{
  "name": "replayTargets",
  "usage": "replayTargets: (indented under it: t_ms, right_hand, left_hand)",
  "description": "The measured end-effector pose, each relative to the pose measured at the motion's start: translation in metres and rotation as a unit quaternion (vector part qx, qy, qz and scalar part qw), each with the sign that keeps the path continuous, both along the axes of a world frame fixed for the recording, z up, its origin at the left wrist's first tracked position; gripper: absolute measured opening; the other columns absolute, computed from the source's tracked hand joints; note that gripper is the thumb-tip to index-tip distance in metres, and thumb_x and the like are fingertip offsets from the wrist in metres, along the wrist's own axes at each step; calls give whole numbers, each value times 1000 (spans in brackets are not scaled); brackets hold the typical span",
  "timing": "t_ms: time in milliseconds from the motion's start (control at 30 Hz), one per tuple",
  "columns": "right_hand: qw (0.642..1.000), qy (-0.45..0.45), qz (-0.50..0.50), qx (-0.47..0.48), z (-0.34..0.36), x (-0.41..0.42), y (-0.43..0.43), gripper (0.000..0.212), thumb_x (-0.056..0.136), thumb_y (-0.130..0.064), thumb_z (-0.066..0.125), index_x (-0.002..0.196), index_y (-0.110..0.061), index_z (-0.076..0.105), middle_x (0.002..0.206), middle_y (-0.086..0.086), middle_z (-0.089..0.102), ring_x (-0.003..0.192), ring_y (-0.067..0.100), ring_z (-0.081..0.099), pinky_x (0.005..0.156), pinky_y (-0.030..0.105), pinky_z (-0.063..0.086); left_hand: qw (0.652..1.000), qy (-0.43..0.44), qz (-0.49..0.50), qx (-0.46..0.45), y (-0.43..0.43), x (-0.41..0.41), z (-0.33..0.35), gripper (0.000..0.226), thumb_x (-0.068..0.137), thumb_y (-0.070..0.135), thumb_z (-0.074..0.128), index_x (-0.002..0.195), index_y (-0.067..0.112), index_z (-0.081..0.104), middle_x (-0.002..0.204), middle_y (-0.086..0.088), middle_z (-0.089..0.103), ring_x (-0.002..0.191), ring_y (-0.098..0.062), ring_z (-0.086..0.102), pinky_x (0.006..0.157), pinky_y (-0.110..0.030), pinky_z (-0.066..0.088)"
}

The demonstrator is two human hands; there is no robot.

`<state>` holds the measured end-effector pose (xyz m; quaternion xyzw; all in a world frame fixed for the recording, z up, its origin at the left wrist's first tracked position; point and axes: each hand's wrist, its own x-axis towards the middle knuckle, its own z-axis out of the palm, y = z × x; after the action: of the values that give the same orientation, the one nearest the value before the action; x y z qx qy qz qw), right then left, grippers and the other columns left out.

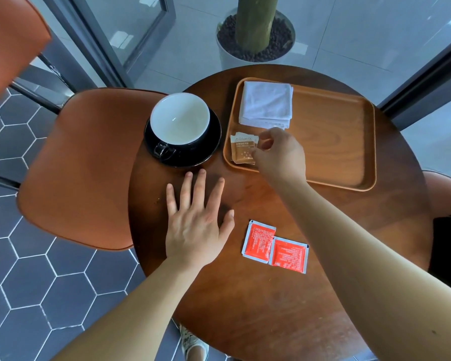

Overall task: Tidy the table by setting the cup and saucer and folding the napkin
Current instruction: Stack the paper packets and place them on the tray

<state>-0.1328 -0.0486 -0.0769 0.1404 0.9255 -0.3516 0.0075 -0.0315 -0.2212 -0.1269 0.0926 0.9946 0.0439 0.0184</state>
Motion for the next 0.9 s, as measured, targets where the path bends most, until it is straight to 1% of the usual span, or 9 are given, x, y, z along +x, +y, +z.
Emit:
replayTargets:
  t_ms: [133,300,433,533,567,633,733,800,900]
  right_hand:
    - [1000,21,8,-15,9,12,6,28,90,-19,68,117,-16,68,105,0,71,91,13,65,73,20,50]
    - [998,26,7,-65,29,57,30,22,87,-27,69,108,-23,71,87,-11,69,77,2,63,67,13,47]
    - [998,-24,28,-45,29,118,59,17,87,-22,71,103,-23,73,88,-14,69,79,-1,64,70,11,50]
    - [995,-37,85,31,19,156,70,32,83,-28,76,113,-18,71,97,-7,66,86,11,62,75,29,53]
    - [991,-37,114,62,15,164,72,42,80,-31,79,119,-17,69,103,-4,64,92,16,60,76,30,51]
    - [979,-40,169,106,9,177,71,59,75,-38,84,127,-19,65,115,-3,62,99,21,54,76,33,49]
    - [964,-25,211,161,1,187,70,65,67,-48,88,123,-21,67,114,-2,60,94,24,52,70,37,52]
    - [954,-6,217,206,-2,188,68,50,68,-45,87,108,-20,72,106,-1,60,88,24,53,65,36,53]
    - [949,63,200,235,-7,192,67,24,80,-34,79,85,-13,71,90,3,61,76,26,56,54,35,52]
  left_hand:
    - [1000,4,1,-2,0,0,-2,69,96,63,29,154,27,34,163,-14,30,151,-37,25,120,-63,18]
    - [1000,-14,3,11,-1,1,3,67,97,63,31,154,28,35,163,-12,30,152,-34,24,121,-62,16]
    - [996,-40,29,78,1,-1,12,61,94,54,53,149,27,45,163,-9,31,153,-31,20,122,-61,13]
    - [992,-43,10,121,10,0,25,57,90,46,66,140,21,55,150,-10,46,145,-30,33,117,-58,31]
    - [988,-46,-21,147,14,3,31,58,88,49,67,138,21,56,144,-7,51,139,-27,38,112,-52,38]
    - [972,-85,-110,189,25,12,41,69,82,60,68,138,22,54,135,-2,53,129,-20,43,103,-43,45]
    - [960,-110,-233,113,40,27,49,80,74,72,65,138,24,55,131,-1,53,121,-21,48,97,-44,47]
    - [961,-90,-255,58,44,31,50,72,76,64,73,133,23,59,129,-4,56,116,-24,52,94,-43,49]
    - [961,-36,-274,15,46,37,51,49,82,44,77,121,14,68,114,-10,65,101,-26,62,81,-39,55]
